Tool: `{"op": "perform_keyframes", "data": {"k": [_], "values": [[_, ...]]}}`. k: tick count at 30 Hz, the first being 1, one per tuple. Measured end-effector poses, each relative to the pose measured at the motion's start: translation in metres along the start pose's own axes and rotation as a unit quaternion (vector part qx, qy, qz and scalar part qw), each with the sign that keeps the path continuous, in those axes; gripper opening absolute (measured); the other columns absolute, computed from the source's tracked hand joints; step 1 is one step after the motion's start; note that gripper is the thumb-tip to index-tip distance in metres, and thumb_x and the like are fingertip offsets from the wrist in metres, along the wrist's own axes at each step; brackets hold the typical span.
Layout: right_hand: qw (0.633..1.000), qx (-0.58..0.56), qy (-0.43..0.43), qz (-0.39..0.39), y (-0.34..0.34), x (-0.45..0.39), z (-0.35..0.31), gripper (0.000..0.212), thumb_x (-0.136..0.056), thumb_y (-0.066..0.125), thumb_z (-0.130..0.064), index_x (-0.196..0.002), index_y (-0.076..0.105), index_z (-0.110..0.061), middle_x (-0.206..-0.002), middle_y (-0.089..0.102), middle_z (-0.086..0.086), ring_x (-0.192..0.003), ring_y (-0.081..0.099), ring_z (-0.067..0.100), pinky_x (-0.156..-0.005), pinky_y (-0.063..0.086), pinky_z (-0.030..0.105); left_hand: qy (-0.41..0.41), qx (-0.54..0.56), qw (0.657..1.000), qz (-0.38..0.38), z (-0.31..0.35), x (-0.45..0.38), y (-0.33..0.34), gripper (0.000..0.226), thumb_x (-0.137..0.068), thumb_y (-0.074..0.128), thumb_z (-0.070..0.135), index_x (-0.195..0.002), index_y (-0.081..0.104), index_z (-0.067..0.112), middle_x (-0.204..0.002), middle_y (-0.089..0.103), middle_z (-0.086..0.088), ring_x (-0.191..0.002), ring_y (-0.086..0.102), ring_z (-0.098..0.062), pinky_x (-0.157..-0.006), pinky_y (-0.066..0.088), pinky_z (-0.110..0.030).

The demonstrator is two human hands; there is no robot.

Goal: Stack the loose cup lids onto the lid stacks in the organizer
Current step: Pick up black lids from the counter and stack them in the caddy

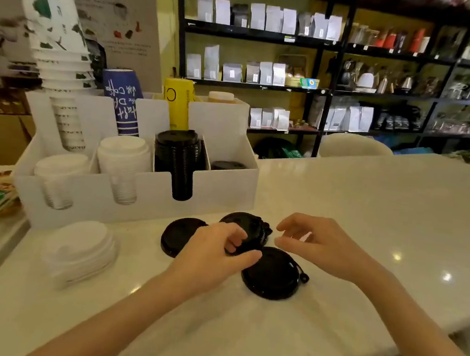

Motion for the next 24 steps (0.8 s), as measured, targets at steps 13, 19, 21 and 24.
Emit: {"op": "perform_keyframes", "data": {"k": [13, 19, 21, 24], "values": [[0.998, 0.016, 0.056, 0.008, 0.026, 0.028, 0.027, 0.028, -0.078, 0.057, -0.04, -0.102, 0.061, -0.027, -0.09, 0.054, -0.02, -0.084, 0.051, -0.004, -0.071, 0.039, 0.015, 0.033, -0.172, 0.985, -0.003, -0.008, 0.015, 0.038, 0.07, -0.064, 0.055, 0.064, -0.12, 0.044, 0.024, -0.116, 0.055, 0.005, -0.102, 0.048, -0.011, -0.077, 0.034, -0.021], [0.998, -0.008, 0.032, 0.045, 0.019, 0.032, 0.017, 0.026, -0.085, 0.049, -0.035, -0.106, 0.061, -0.024, -0.099, 0.062, -0.009, -0.09, 0.054, -0.001, -0.074, 0.039, 0.014, 0.032, -0.063, 0.997, 0.032, -0.006, 0.019, 0.032, 0.078, -0.058, 0.064, 0.062, -0.124, 0.046, 0.024, -0.114, 0.056, 0.009, -0.102, 0.047, -0.007, -0.083, 0.037, -0.023], [0.997, -0.033, 0.025, 0.057, 0.014, 0.03, 0.009, 0.026, -0.088, 0.045, -0.032, -0.104, 0.062, -0.022, -0.1, 0.064, -0.007, -0.091, 0.055, 0.003, -0.078, 0.042, 0.019, 0.038, -0.012, 0.997, 0.059, -0.003, 0.02, 0.027, 0.078, -0.056, 0.068, 0.06, -0.122, 0.048, 0.025, -0.111, 0.056, 0.011, -0.102, 0.049, -0.006, -0.084, 0.04, -0.024], [0.994, -0.075, 0.015, 0.078, 0.005, 0.025, -0.005, 0.028, -0.09, 0.039, -0.025, -0.101, 0.065, -0.02, -0.099, 0.066, -0.005, -0.094, 0.056, 0.007, -0.082, 0.043, 0.023, 0.051, 0.031, 0.994, 0.094, 0.002, 0.019, 0.017, 0.076, -0.054, 0.071, 0.057, -0.119, 0.05, 0.025, -0.107, 0.057, 0.009, -0.097, 0.051, -0.003, -0.08, 0.041, -0.02]]}}
Point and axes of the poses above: each hand's wrist, its own x-axis away from the middle knuckle, its own y-axis out of the palm, z = x × y, the point moved 1 cm from there along -x, towards the middle knuckle
